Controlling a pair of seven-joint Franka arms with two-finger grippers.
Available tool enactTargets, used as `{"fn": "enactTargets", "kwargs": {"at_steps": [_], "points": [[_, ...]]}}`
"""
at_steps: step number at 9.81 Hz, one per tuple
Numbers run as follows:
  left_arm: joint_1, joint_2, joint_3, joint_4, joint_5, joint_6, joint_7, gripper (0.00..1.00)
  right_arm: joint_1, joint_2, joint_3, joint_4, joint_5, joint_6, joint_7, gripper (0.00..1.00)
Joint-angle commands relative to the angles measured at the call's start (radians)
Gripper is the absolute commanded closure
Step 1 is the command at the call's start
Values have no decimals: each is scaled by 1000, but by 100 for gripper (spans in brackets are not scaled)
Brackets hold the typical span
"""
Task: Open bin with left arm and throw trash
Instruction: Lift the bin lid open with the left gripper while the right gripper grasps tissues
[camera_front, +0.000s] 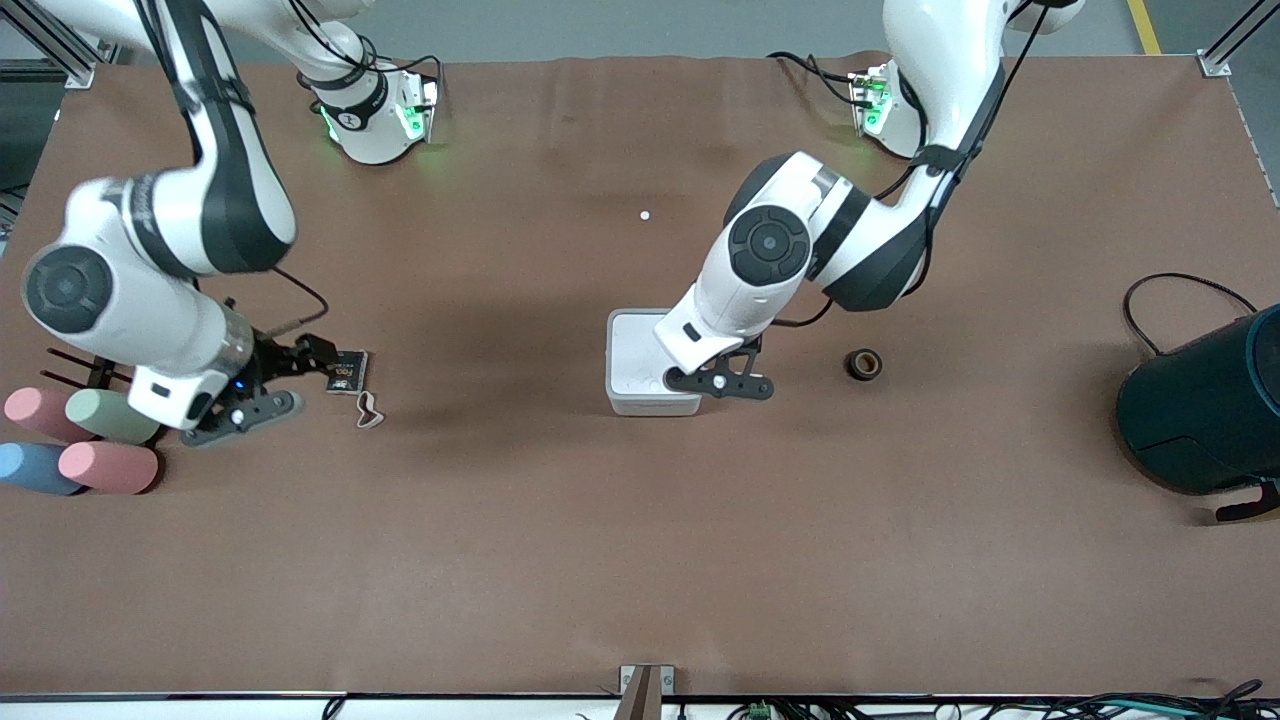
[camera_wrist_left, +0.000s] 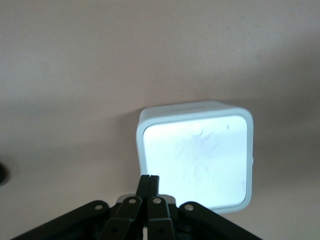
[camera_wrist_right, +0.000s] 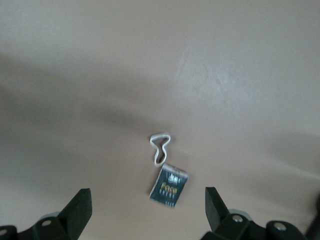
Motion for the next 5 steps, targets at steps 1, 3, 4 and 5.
{"fn": "enactTargets", "kwargs": {"at_steps": [1, 3, 4, 5], "points": [[-33, 49, 9, 32, 27, 49, -25, 100, 1, 48, 16, -67, 11, 149, -60, 0], [-49, 74, 8, 52, 27, 58, -34, 100, -33, 116, 16, -113, 14, 250, -130, 0], [-50, 81, 8, 57, 26, 63, -39, 100, -36, 128, 16, -150, 14, 304, -135, 1], [-56, 90, 8, 57, 26, 78, -39, 100, -38, 133, 18, -182, 14, 348, -137, 1]]}}
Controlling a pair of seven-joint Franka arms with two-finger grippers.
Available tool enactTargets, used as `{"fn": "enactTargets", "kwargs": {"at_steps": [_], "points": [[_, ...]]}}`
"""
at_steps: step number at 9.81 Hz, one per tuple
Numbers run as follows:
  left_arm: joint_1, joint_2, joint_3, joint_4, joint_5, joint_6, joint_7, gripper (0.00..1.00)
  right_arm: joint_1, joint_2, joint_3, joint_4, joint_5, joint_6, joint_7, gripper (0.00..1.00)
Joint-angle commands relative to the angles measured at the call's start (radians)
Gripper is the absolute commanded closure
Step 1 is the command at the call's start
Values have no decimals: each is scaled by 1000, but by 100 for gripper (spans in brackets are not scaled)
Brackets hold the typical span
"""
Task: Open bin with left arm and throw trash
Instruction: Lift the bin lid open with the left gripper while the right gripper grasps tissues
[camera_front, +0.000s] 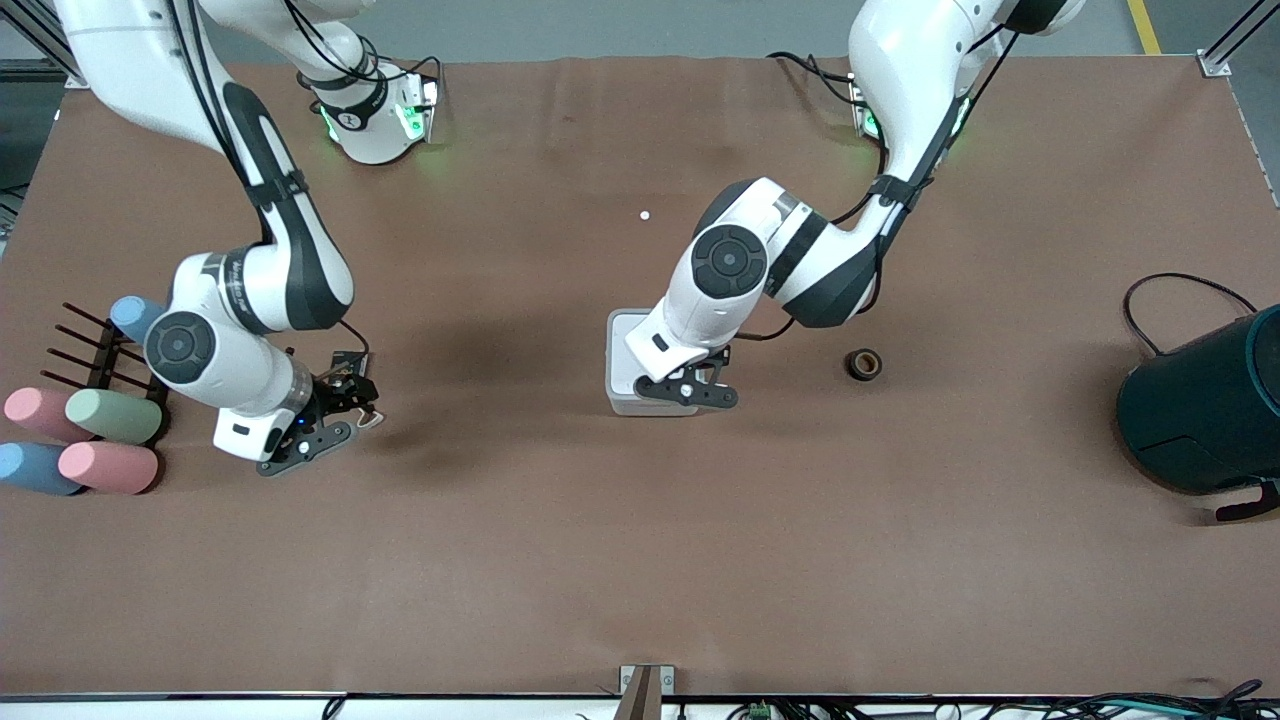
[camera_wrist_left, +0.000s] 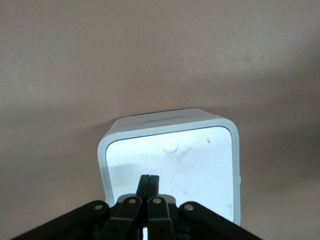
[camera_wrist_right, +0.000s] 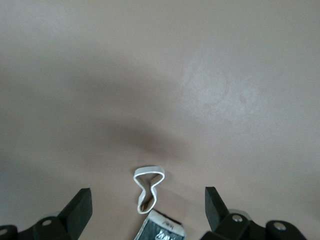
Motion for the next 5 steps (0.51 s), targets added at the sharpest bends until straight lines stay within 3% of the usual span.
{"fn": "enactTargets", "kwargs": {"at_steps": [1, 5], "points": [[-21, 30, 9, 30, 23, 26, -22, 100, -9, 4, 11, -91, 12, 117, -26, 3], [-33, 82, 13, 30, 28, 56, -7, 100, -8, 40, 11, -151, 12, 222, -29, 15]]}}
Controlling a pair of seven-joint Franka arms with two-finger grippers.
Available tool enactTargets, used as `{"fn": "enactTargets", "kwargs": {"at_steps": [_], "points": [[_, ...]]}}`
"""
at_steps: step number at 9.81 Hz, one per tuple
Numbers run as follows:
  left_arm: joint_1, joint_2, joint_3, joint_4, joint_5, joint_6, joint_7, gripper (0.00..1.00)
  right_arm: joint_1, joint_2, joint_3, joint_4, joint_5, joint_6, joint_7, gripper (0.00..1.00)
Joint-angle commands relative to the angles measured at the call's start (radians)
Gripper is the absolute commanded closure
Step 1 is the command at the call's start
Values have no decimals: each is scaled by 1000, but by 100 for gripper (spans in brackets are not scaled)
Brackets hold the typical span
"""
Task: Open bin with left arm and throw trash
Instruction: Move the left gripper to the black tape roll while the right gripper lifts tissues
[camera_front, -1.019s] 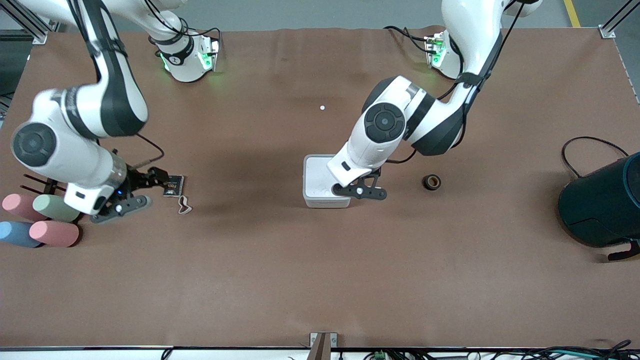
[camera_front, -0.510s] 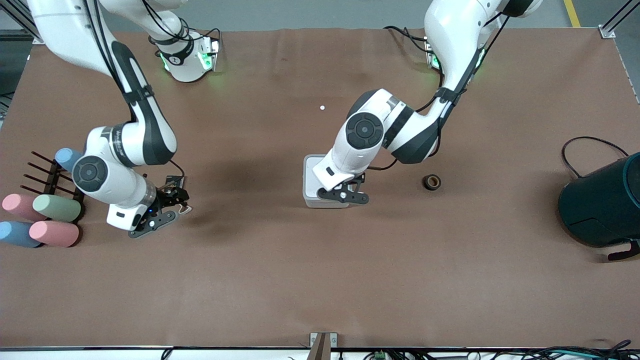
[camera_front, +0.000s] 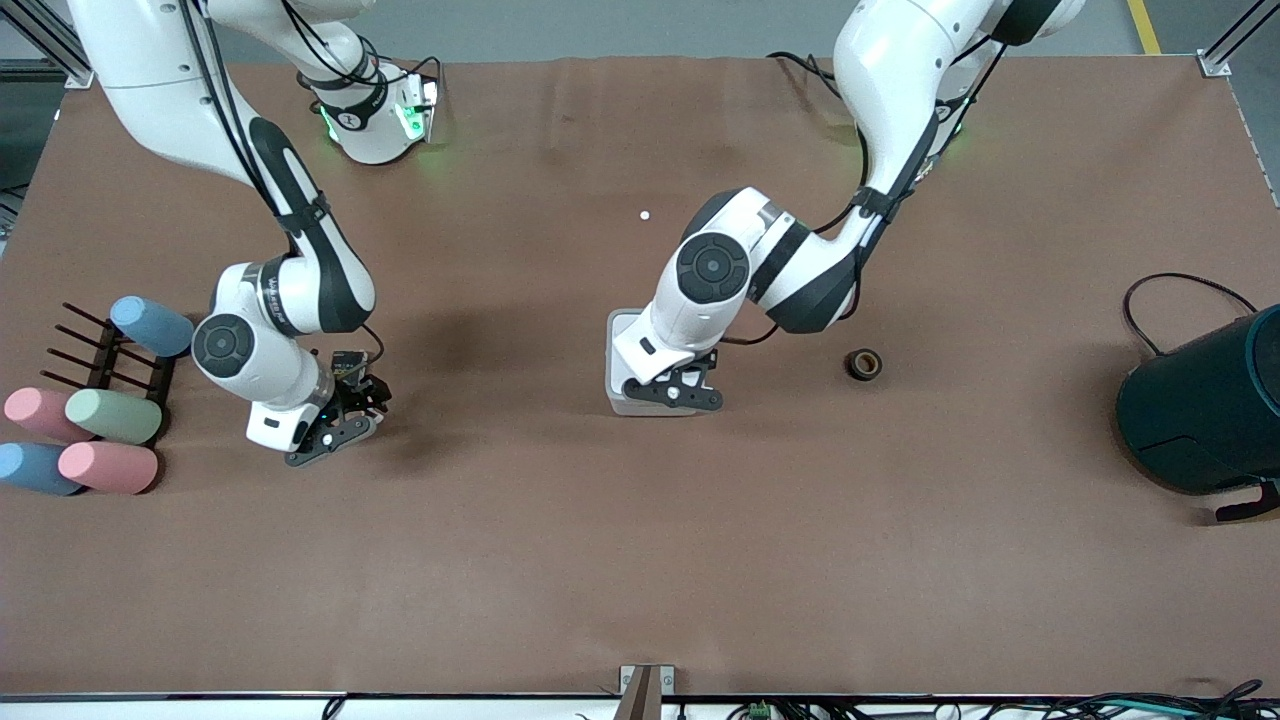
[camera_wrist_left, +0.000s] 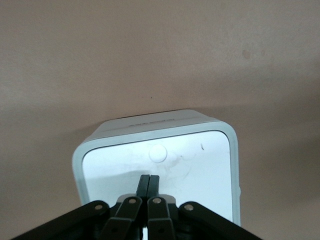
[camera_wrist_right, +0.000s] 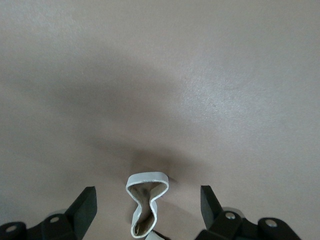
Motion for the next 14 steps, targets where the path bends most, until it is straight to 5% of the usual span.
{"fn": "enactTargets", "kwargs": {"at_steps": [1, 4, 8, 10, 12, 14], "points": [[-20, 44, 16, 26, 42, 26, -5, 100, -5, -3, 6, -69, 11, 101, -28, 17], [-3, -6, 14, 26, 89, 0, -10, 100, -7, 17, 11, -84, 11, 126, -38, 32], [130, -135, 10, 37, 89, -316, 132, 100, -13, 21, 20, -85, 11, 132, -35, 63], [233, -137, 10, -28, 98, -347, 144, 100, -11, 20, 21, -82, 11, 126, -26, 71], [314, -163, 5, -107, 98, -335, 158, 72, -13, 12, 27, -74, 46, 120, -18, 72], [399, -287, 1, -369, 99, -132, 176, 35, -5, -14, 43, -47, 163, 78, -18, 73]]}}
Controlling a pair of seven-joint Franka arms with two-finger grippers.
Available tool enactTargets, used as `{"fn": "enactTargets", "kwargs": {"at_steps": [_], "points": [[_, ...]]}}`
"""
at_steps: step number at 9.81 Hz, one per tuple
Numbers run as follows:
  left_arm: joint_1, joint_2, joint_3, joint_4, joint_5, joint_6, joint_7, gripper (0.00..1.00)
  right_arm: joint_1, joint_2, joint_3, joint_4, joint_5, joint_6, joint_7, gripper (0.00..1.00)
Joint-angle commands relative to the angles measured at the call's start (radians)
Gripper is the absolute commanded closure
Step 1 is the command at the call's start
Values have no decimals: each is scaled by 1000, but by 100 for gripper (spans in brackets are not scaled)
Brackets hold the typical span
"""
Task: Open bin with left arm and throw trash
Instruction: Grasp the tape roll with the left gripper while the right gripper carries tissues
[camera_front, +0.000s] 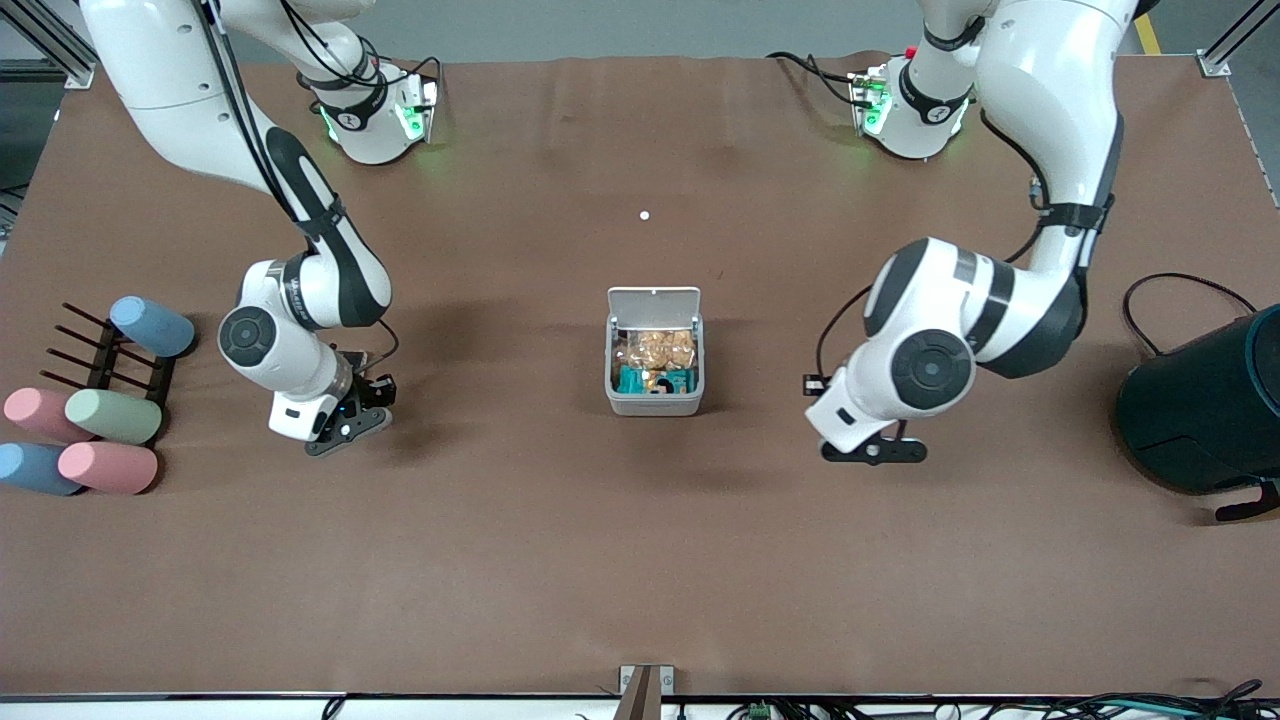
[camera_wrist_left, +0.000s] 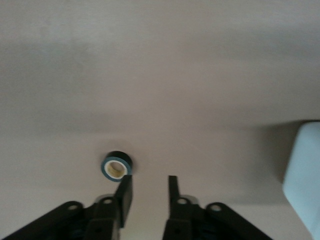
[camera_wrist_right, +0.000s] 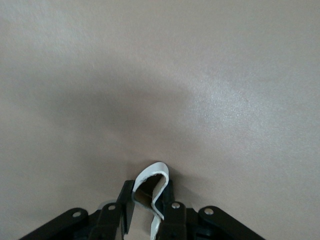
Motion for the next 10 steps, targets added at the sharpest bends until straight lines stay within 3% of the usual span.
{"fn": "enactTargets", "kwargs": {"at_steps": [1, 2, 4, 5, 7, 10], "points": [[51, -170, -12, -328, 17, 226, 35, 11, -2, -30, 25, 51, 128, -79, 2, 73], [54, -194, -11, -411, 17, 300, 34, 0, 4, -33, 26, 98, 203, -148, 33, 74], [102, -208, -12, -537, 17, 447, 34, 0, 77, -46, 26, 151, 222, -188, 230, 74], [94, -205, -12, -582, 18, 498, 35, 1, 126, -56, 25, 169, 222, -188, 352, 75], [83, -208, -14, -657, 48, 567, 34, 15, 235, -77, 26, 186, 224, -190, 590, 75], [79, -161, -12, -671, 61, 632, 18, 14, 407, -79, 23, 255, 222, -190, 986, 75]]}}
